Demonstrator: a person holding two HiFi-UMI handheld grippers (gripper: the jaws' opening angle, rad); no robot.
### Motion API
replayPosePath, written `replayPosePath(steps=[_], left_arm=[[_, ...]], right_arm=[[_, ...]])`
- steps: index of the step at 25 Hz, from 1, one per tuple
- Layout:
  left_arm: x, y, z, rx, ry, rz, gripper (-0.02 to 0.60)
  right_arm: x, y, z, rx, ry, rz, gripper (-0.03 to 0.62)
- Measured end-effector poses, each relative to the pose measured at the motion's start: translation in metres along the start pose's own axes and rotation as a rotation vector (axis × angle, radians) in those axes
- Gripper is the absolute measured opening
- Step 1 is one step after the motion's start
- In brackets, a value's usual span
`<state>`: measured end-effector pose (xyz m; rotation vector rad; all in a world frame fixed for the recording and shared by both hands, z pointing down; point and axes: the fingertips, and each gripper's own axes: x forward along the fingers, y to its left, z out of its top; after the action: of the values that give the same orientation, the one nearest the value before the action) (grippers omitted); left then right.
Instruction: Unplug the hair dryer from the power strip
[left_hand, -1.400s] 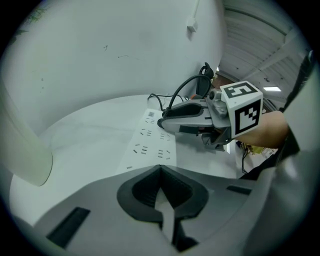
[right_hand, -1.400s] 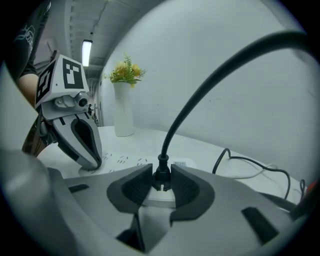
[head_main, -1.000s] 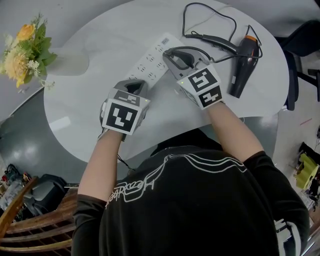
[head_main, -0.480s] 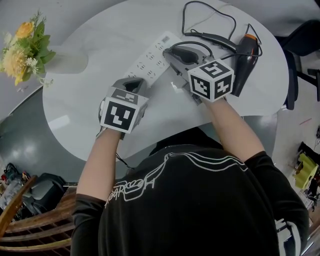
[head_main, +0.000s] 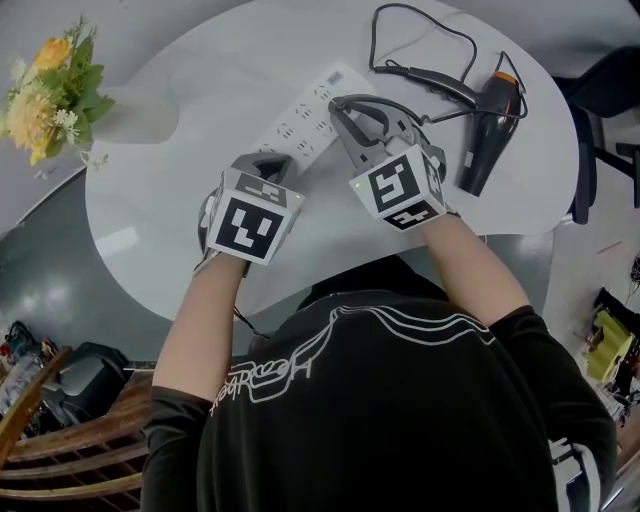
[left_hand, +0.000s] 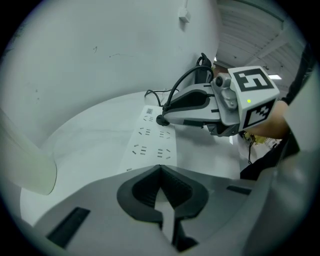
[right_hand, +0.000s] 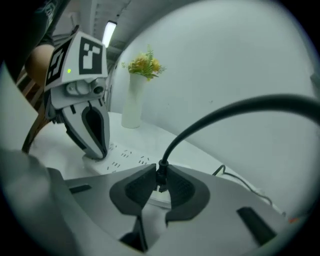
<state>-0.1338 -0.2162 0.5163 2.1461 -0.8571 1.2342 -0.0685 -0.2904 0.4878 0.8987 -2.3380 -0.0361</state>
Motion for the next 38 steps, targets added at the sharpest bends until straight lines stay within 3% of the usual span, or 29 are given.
replayPosePath(steps=[3, 6, 15, 16, 19, 21, 28, 29, 33, 35, 38], left_arm=[[0.000, 0.000, 0.001, 0.002, -0.010, 0.003, 0.002], [0.001, 0.001, 0.001, 0.013, -0.013, 0.006, 0.002], [0.001, 0.001, 0.000, 0.021, -0.007, 0.004, 0.002], [0.001, 0.001, 0.001, 0.021, -0.006, 0.003, 0.002], [0.001, 0.001, 0.000, 0.014, -0.006, 0.005, 0.002], [0.001, 0.000, 0.001, 0.006, -0.010, 0.003, 0.002], [0.001, 0.001, 0.000, 0.011, 0.003, 0.003, 0.002], [0.001, 0.001, 0.000, 0.019, 0.005, 0.008, 0.002], [0.002, 0.001, 0.000, 0.008, 0.013, 0.010, 0.002], [0.002, 0.002, 0.000, 0.010, 0.020, 0.010, 0.002], [0.001, 0.002, 0.000, 0.017, 0.021, 0.014, 0.002]], right_arm=[[-0.003, -0.008, -0.001, 0.257, -0.067, 0.054, 0.038], [-0.004, -0.012, -0.003, 0.345, -0.089, 0.054, 0.035], [-0.007, -0.002, 0.004, -0.053, 0.001, -0.022, 0.028], [-0.007, -0.002, 0.003, -0.042, -0.001, -0.015, 0.028], [-0.007, -0.007, -0.002, 0.168, -0.047, 0.042, 0.026], [-0.008, -0.009, -0.002, 0.232, -0.065, 0.045, 0.028], [-0.010, -0.002, 0.004, -0.047, -0.016, -0.016, 0.026], [-0.010, -0.002, 0.003, -0.025, -0.019, -0.007, 0.026], [-0.010, -0.010, -0.002, 0.273, -0.081, 0.055, 0.026], [-0.011, -0.010, -0.001, 0.266, -0.082, 0.047, 0.026], [-0.012, -0.005, 0.005, 0.075, -0.045, 0.013, 0.026]])
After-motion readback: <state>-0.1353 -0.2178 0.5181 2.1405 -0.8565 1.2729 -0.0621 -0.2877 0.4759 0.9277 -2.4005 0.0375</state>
